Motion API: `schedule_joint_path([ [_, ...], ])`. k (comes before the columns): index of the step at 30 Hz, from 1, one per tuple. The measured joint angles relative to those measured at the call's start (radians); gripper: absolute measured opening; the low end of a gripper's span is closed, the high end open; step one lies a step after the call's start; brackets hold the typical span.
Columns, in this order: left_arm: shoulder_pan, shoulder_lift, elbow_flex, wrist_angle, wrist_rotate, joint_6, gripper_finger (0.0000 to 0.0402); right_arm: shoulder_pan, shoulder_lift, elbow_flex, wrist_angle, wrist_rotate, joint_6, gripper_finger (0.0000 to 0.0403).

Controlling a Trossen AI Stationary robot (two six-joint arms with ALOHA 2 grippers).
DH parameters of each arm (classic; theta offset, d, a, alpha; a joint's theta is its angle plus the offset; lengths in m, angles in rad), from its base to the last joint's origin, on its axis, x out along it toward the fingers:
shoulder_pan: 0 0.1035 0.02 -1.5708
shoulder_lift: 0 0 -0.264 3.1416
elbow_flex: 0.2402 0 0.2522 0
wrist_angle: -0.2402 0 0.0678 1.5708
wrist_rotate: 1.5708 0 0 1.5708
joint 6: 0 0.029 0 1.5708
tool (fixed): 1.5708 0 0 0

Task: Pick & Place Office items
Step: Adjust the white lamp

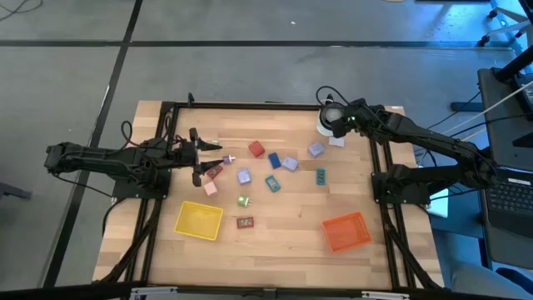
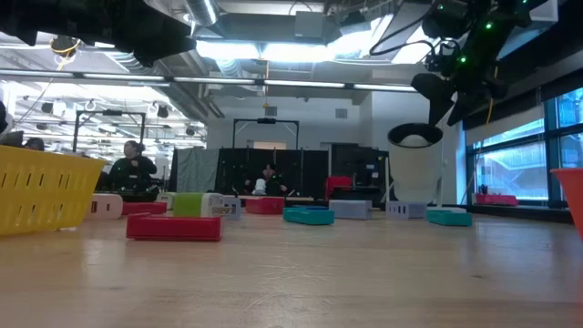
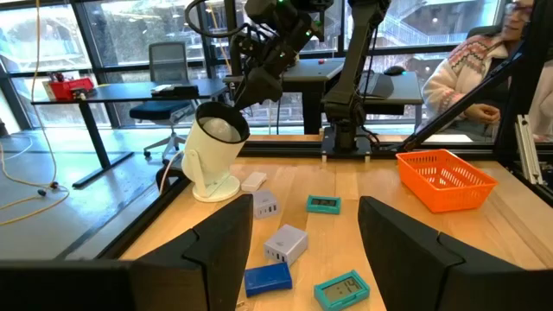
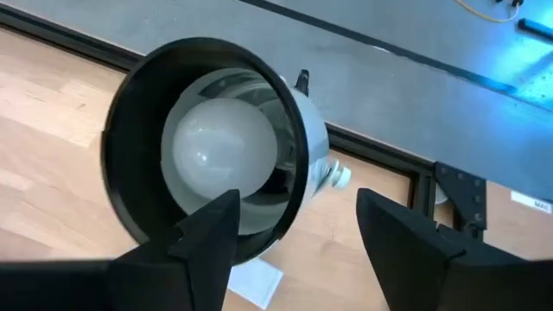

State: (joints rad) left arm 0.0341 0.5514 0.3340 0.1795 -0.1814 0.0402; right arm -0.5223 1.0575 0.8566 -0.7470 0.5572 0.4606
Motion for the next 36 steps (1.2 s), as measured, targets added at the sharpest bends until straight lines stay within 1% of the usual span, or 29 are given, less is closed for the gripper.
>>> schedule_joint_path([
  [9,0.0,0.0,0.0,0.0,0.0,0.0,0.0208,-0.041,0.067,0.0,0.052,-0.024,-0.033,0.0233],
  [12,0.0,0.0,0.0,-0.001,0.0,0.0,0.0208,-0.052,0.091,0.0,0.052,-0.025,-0.041,0.0227],
  [20,0.0,0.0,0.0,-0.003,0.0,0.0,0.0208,-0.065,0.107,0.0,0.054,-0.027,-0.058,0.0189],
  [27,0.0,0.0,0.0,-0.003,0.001,-0.002,0.0208,-0.065,0.107,0.0,0.052,-0.028,-0.061,0.0165],
  [30,0.0,0.0,0.0,-0.003,0.001,-0.004,0.0208,-0.066,0.107,0.0,0.052,-0.052,-0.065,0.0153],
  [36,0.0,0.0,0.0,-0.003,0.001,-0.016,0.0208,-0.066,0.107,0.0,0.045,-0.053,-0.065,0.0127],
])
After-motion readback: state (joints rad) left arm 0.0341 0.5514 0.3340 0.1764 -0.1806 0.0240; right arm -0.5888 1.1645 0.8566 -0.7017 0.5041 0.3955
